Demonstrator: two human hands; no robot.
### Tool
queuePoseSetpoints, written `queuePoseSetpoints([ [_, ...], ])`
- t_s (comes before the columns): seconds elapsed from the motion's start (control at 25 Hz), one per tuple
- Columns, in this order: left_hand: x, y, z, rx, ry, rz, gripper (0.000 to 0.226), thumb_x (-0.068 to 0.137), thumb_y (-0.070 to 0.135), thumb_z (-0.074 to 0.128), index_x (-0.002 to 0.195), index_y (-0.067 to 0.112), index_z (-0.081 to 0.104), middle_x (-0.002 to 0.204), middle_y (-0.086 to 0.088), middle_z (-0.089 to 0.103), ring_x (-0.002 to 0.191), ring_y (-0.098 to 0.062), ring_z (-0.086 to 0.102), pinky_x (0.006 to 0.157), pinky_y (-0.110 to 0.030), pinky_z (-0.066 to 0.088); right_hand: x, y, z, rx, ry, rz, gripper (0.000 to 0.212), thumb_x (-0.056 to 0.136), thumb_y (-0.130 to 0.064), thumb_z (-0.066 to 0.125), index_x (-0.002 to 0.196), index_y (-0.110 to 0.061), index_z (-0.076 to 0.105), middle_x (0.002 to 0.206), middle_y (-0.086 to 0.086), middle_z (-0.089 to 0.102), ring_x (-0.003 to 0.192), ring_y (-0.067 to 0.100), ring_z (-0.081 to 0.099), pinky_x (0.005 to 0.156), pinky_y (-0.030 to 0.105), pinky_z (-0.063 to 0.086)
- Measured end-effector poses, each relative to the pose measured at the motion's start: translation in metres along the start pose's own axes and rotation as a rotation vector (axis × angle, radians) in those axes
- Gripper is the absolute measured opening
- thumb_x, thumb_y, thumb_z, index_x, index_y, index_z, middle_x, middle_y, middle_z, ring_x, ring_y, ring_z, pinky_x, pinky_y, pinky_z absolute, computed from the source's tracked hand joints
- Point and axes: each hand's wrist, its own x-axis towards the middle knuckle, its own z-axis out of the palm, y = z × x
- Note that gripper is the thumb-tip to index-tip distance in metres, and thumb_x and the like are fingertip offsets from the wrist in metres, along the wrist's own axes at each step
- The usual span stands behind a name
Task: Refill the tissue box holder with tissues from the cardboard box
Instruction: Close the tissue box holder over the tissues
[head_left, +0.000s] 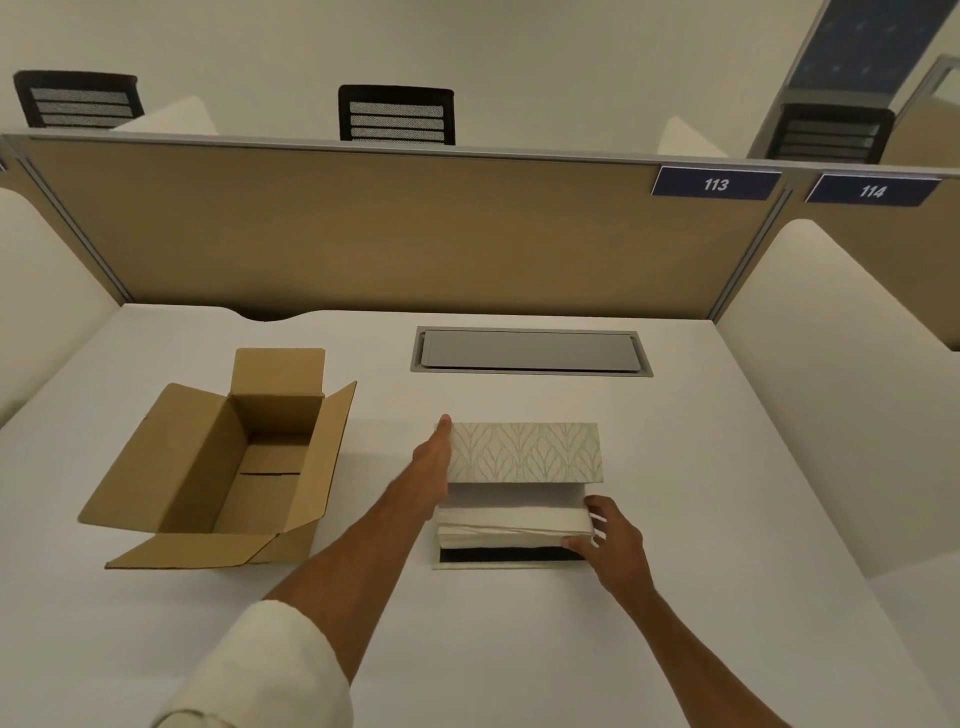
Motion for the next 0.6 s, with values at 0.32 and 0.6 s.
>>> queuePoseSetpoints([
  [0.32,0.003,0.001,-0.001,-0.019,-0.008,0.056,0.078,0.095,0.06,0.033,0.151,0.009,0.017,0.158,-0.013,0.021,0.144,-0.033,0.022,0.117,-0.047,0.017,0.007,-0.004,-0.002,0.012,-0.063,0.02,0.08,0.074,-0.016,0.08,0.141,-0.009,0.038,0.139,0.012,0.053,0.126,0.027,0.051,0.103,0.041,0.047],
  [0.6,0.004,0.004,-0.002,0.042,0.015,0.017,0.081,0.093,0.064,0.031,0.153,0.012,0.012,0.16,-0.013,0.017,0.145,-0.035,0.021,0.116,-0.054,0.016,0.012,-0.003,-0.004,-0.012,-0.082,0.023,0.081,0.077,-0.015,0.077,0.145,-0.007,0.034,0.145,0.012,0.047,0.133,0.027,0.046,0.11,0.04,0.04],
])
